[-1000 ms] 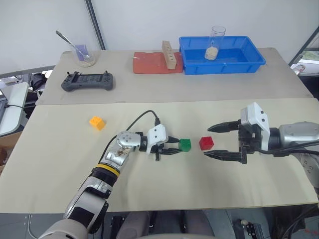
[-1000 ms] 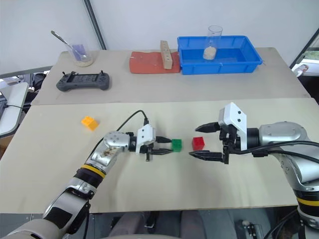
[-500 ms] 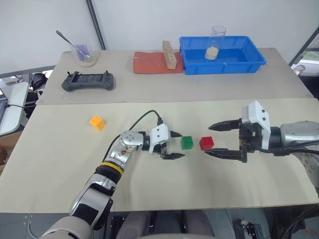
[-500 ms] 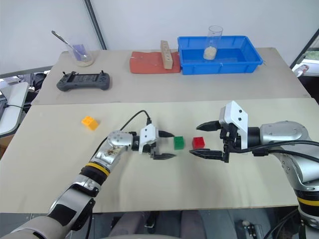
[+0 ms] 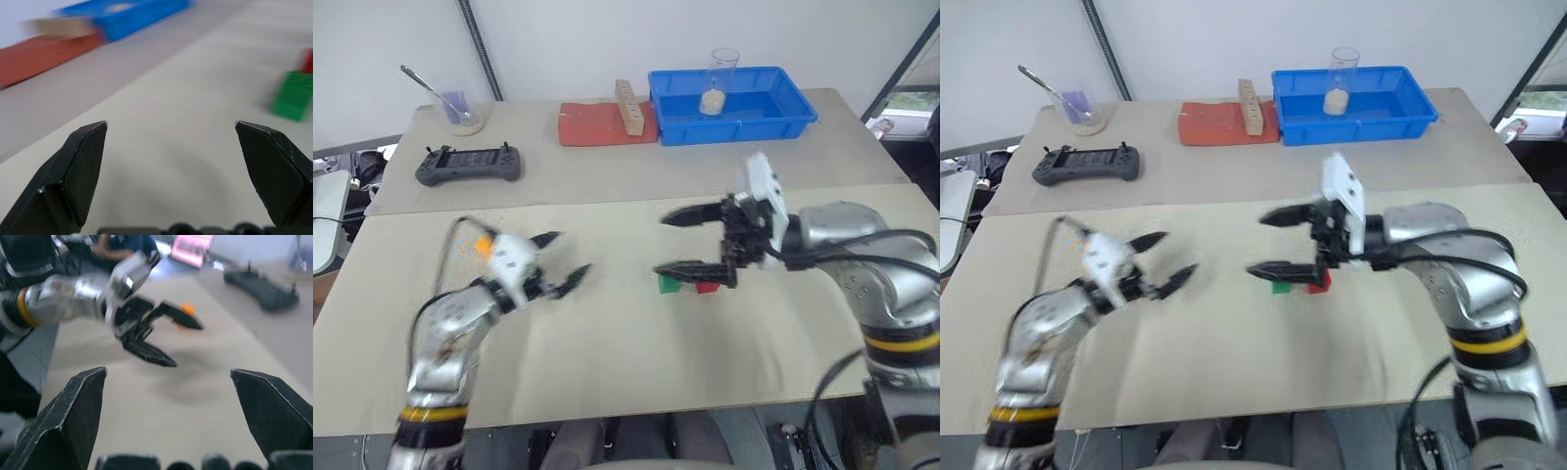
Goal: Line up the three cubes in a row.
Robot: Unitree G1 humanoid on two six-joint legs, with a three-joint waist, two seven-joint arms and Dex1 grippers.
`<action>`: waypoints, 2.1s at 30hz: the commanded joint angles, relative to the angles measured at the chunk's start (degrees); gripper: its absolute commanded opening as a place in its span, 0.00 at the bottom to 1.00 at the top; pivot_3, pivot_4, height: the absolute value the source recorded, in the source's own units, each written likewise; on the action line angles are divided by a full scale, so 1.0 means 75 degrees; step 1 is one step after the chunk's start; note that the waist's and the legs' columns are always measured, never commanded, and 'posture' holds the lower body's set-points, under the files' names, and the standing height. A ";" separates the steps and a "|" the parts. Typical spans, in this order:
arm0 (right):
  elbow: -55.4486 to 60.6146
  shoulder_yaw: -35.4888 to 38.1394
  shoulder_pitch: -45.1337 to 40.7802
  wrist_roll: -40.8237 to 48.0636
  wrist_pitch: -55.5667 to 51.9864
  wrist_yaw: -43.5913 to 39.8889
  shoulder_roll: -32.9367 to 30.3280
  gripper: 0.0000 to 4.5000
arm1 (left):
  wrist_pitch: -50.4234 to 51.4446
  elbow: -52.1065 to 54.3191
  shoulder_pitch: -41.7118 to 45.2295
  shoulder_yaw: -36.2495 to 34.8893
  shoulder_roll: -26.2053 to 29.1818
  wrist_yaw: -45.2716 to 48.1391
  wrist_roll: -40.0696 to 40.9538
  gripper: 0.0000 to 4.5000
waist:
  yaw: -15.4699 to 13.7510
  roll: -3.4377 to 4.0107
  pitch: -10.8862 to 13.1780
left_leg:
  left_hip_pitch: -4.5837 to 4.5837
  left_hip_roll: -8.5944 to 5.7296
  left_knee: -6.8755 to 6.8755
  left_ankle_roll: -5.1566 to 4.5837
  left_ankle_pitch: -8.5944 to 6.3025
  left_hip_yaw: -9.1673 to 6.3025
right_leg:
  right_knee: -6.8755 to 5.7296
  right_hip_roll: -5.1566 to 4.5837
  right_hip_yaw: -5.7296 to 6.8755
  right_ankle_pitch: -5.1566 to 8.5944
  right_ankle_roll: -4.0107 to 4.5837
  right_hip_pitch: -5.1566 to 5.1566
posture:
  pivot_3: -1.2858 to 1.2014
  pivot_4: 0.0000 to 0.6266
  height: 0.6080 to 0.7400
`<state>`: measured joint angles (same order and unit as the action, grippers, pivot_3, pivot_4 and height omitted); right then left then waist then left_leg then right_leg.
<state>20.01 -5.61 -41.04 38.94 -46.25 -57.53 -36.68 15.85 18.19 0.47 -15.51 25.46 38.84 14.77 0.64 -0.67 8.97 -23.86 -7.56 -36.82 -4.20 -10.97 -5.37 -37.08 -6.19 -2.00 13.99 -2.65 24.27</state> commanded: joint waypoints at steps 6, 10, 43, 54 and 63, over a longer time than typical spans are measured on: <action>-0.0120 -0.0221 -0.0917 0.0142 -0.0531 0.0404 0.0656 1.00 | -0.0126 -0.1060 -0.0306 -0.1706 0.0823 -0.0139 0.0574 0.99 | -0.0314 -0.0001 -0.0001 | 0.0019 0.0004 -0.0004 0.0057 -0.0026 -0.0008 | 0.0021 0.0011 0.0040 -0.0012 0.0018 -0.0004 | 0.52 0.24 1.00; -0.0215 -0.0271 -0.0940 -0.0009 -0.0447 0.0421 0.0651 1.00 | -0.0489 -0.2445 0.0424 -0.1138 0.1114 0.0468 0.0494 0.99 | -0.0326 -0.0002 -0.0001 | 0.0020 -0.0002 -0.0004 0.0058 -0.0026 -0.0007 | 0.0017 0.0010 0.0040 -0.0013 0.0018 -0.0003 | 0.52 0.24 1.00; 0.1035 0.0503 0.1315 -0.0286 0.0234 -0.0383 -0.1975 1.00 | -0.1029 -0.2271 0.2891 0.2882 0.1189 0.3676 0.0250 0.31 | -0.0153 -0.0007 -0.0002 | 0.0001 0.0010 -0.0007 0.0036 -0.0030 -0.0001 | 0.0027 -0.0036 0.0141 -0.0037 0.0047 -0.0009 | 0.52 0.24 1.00; 0.1157 0.0691 0.1754 -0.0335 0.0272 -0.0208 -0.2121 1.00 | -0.2911 -0.4907 0.3966 0.4046 0.0279 0.4253 -0.0767 0.31 | -0.0172 -0.0008 -0.0001 | 0.0004 0.0046 -0.0008 0.0013 -0.0006 0.0023 | 0.0024 -0.0029 0.0154 -0.0041 0.0067 -0.0003 | 0.52 0.24 1.00; 0.1138 0.0849 0.2128 -0.0411 0.0360 -0.0167 -0.2227 1.00 | -0.3448 -0.6123 0.4528 0.4119 -0.0561 0.4054 -0.1131 0.31 | -0.0242 -0.0010 0.0000 | 0.0002 0.0041 -0.0019 0.0004 -0.0011 0.0023 | 0.0031 -0.0032 0.0158 -0.0044 0.0061 -0.0009 | 0.52 0.24 1.00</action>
<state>27.52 -1.42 -25.39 36.05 -44.95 -58.63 -52.43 -8.68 -27.72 33.19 15.33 21.63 69.40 6.61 -1.18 -0.74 8.97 -23.84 -7.24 -36.96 -4.16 -11.05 -5.20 -36.86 -6.43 -0.82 13.65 -2.19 24.20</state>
